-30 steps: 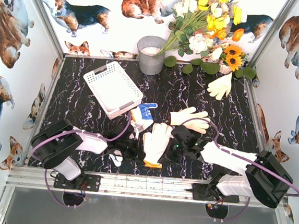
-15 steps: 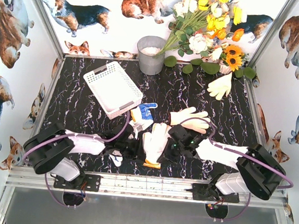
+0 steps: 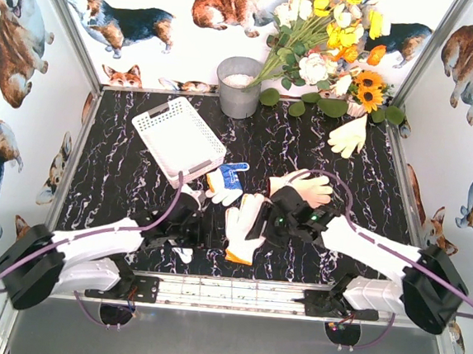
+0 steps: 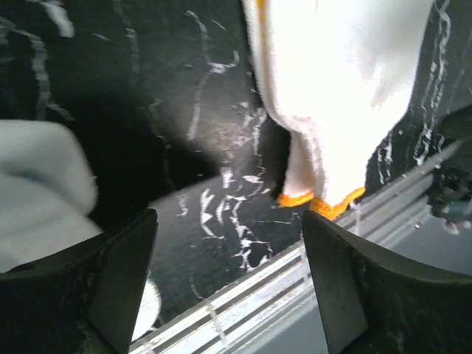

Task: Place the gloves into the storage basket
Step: Pair the glove with the glove.

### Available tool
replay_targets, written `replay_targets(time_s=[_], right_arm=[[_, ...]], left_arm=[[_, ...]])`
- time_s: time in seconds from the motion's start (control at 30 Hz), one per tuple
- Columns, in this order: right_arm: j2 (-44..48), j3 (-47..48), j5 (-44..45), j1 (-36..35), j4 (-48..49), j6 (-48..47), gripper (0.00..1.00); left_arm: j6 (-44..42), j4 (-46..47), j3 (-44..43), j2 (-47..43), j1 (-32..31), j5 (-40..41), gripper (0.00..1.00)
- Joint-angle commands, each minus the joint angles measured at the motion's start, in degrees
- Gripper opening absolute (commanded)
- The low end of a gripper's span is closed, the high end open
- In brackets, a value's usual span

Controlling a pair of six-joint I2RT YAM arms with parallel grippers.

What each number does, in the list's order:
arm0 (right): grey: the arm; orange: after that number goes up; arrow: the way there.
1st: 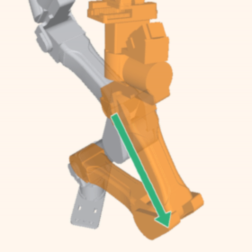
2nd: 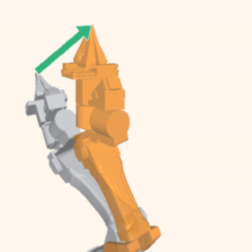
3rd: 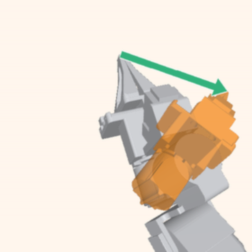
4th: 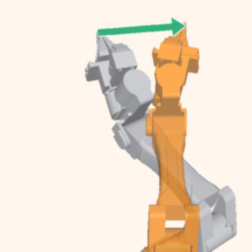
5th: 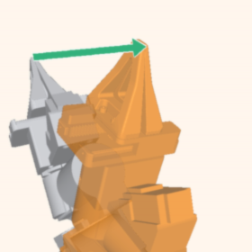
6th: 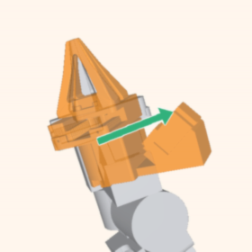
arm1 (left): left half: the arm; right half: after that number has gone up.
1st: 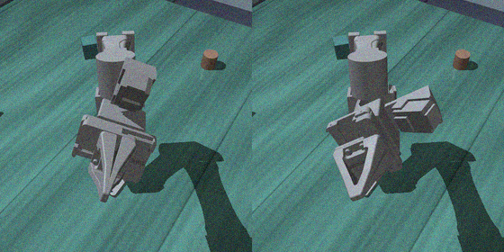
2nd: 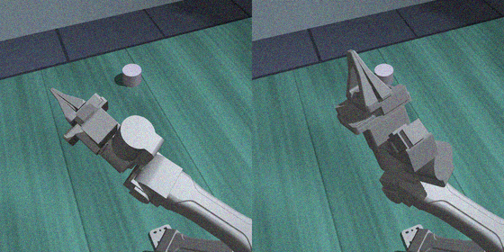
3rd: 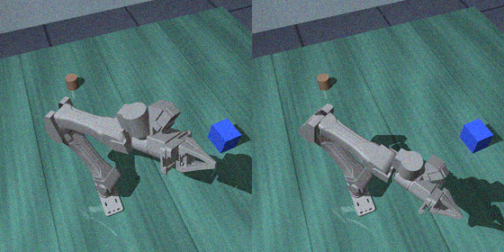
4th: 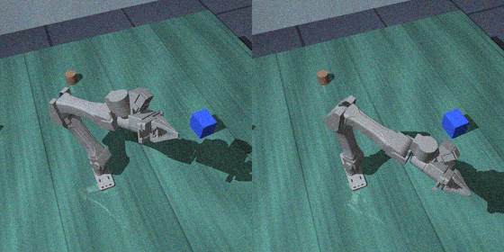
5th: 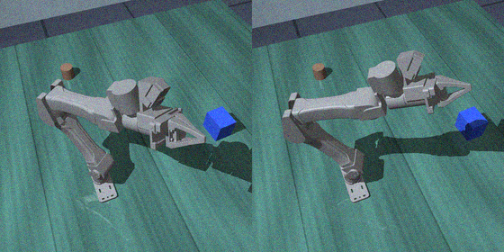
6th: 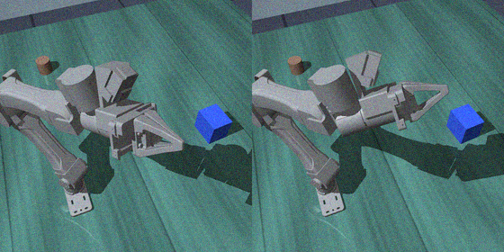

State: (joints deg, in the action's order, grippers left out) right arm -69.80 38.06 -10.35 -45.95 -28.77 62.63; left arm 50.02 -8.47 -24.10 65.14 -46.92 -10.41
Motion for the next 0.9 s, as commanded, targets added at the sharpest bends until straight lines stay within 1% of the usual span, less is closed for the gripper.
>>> replay_targets(time_s=[0.0, 0.13, 0.2, 0.23, 0.3, 0.43, 0.6, 0.67, 0.7, 0.77, 0.87], right_arm=[[4.6, 4.7, 5.2, 1.1, -7.3, -4.5, 0.66], [9.9, 7.4, 8.7, 4.0, -11.4, -9.4, 0.71], [11.7, 8.6, 9.3, 6.5, -12.8, -12.1, 0.74], [12.3, 9.1, 9.2, 8.0, -13.1, -13.3, 0.74], [12.3, 9.7, 8.0, 10.7, -13.0, -14.9, 0.74], [9.6, 9.5, 3.8, 13.7, -8.8, -15.5, 0.68], [3.3, 9.7, 1.0, 14.6, -3.4, -15.3, 0.57], [0.9, 9.4, 1.7, 14.9, -2.9, -15.4, 0.54], [-0.2, 9.3, 1.9, 15.1, -2.8, -15.5, 0.52], [-2.3, 9.6, 2.0, 15.5, -2.7, -16.6, 0.49], [-5.6, 11.2, 3.4, 15.7, -3.3, -18.2, 0.48]], left_arm=[[-3.0, -10.5, -3.1, -6.0, 0.2, 11.1, 0.75], [-4.2, -11.6, -7.1, -7.6, 0.2, 12.8, 0.77], [-4.5, -9.6, -8.6, -6.9, 0.2, 11.8, 0.75], [-4.6, -7.9, -9.1, -6.1, 0.2, 10.8, 0.74], [-4.2, -3.3, -9.4, -4.4, 0.2, 7.8, 0.67], [-3.5, 6.1, -9.4, 0.6, 0.2, 0.6, 0.54], [-4.1, 12.8, -10.9, 6.5, -0.1, -7.0, 0.36], [-4.4, 14.5, -10.8, 8.1, -0.1, -9.7, 0.31], [-4.9, 15.3, -10.6, 8.9, -0.1, -11.3, 0.31], [-8.2, 17.7, -9.6, 10.7, -0.3, -16.3, 0.30], [-12.0, 17.5, -8.7, 12.5, -0.4, -19.1, 0.26]])
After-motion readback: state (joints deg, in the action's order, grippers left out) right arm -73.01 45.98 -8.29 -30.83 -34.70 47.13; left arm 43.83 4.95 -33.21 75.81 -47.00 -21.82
